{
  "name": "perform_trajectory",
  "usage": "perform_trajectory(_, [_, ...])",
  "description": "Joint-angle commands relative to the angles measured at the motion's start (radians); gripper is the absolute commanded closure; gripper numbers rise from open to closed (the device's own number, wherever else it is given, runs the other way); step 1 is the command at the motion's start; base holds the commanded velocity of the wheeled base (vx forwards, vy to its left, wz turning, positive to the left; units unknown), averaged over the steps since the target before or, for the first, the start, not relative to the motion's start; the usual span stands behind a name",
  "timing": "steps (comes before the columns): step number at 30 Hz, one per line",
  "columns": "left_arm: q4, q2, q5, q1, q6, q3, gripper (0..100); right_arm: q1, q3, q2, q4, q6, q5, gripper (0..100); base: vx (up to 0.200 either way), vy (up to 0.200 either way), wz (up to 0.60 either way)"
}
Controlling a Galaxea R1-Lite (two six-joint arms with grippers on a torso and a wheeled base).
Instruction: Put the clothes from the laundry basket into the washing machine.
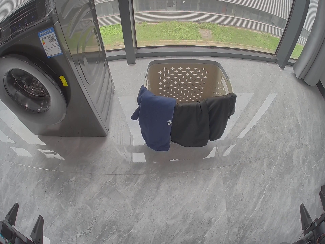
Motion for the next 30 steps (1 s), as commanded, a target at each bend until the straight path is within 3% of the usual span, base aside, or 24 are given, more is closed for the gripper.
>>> perform_trajectory(1, [0.000, -0.018, 0.000, 0.000, 0.001, 0.016, 0, 0.000, 0.018, -0.017, 0.000, 0.000, 0.000, 0, 0.200, 0.000, 0.00])
perform_trajectory(20, [0.000, -0.018, 0.000, 0.000, -0.003, 0.016, 0, 0.000, 0.018, -0.017, 0.000, 0.000, 0.000, 0, 0.200, 0.000, 0.00])
perform_trajectory(30, [0.000, -0.018, 0.002, 0.000, -0.003, 0.016, 0, 0.000, 0.018, -0.017, 0.000, 0.000, 0.000, 0, 0.000, 0.000, 0.00])
